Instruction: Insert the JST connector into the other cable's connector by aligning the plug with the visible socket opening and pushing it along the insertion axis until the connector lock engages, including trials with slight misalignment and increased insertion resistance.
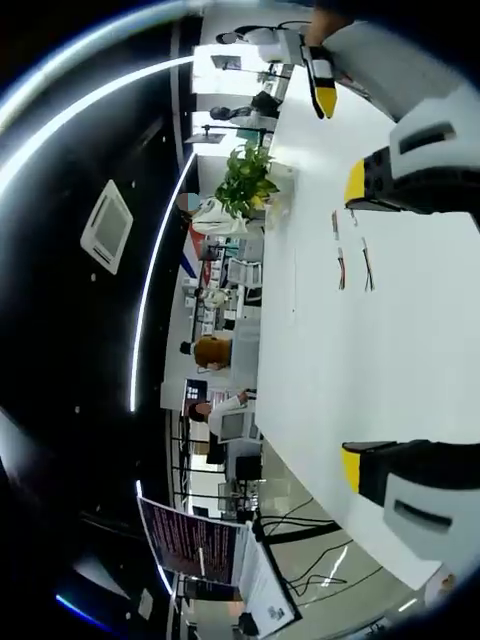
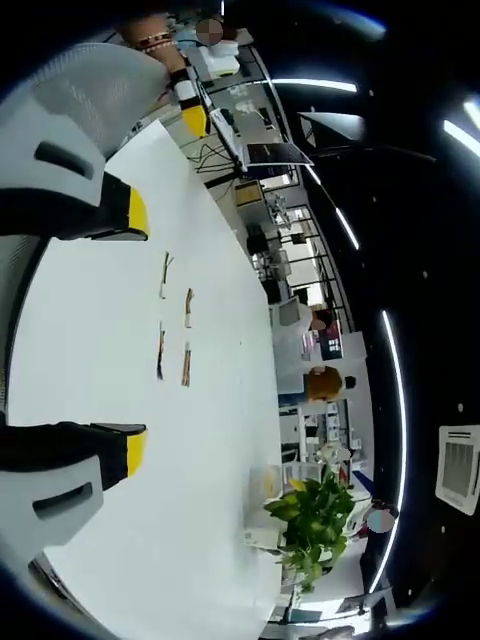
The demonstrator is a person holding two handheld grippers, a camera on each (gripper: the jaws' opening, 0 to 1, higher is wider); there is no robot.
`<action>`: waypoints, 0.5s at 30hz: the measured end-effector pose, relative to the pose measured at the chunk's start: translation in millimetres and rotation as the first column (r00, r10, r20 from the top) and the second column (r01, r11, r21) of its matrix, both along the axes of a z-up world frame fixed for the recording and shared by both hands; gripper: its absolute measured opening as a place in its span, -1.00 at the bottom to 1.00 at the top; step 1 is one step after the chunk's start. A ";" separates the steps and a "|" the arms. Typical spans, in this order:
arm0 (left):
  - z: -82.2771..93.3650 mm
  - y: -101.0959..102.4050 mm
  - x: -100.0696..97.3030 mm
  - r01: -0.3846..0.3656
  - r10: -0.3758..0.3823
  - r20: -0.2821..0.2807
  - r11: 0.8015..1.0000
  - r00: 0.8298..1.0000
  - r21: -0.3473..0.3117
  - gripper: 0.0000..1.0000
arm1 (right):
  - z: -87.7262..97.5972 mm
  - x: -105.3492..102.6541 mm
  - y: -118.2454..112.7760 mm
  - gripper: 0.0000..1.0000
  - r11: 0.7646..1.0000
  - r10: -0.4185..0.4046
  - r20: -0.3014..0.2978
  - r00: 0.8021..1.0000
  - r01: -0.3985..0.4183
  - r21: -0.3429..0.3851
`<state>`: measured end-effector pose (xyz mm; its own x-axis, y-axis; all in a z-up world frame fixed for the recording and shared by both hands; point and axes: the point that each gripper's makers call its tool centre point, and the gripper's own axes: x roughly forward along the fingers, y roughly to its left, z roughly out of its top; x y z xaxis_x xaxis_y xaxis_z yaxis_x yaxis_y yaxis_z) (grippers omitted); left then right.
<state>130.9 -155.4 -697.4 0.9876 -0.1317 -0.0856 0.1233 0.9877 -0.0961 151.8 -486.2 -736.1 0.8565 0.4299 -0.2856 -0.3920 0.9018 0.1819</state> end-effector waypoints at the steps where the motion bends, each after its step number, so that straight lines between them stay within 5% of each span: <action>1: 1.1 0.9 -0.1 -0.006 0.006 0.006 1.000 1.000 -0.002 0.90 | 0.3 0.2 -0.2 0.46 1.000 -0.001 0.002 1.000 0.001 0.001; 8: -7.6 -1.7 1.6 0.015 -0.014 -0.043 1.000 0.999 0.014 0.80 | 0.2 1.0 -3.0 0.45 1.000 -0.020 0.003 1.000 0.020 0.001; 15: -4.0 -0.6 0.8 0.000 0.000 -0.025 1.000 1.000 0.008 0.82 | -0.4 0.8 -1.4 0.45 1.000 -0.008 -0.001 1.000 0.008 -0.001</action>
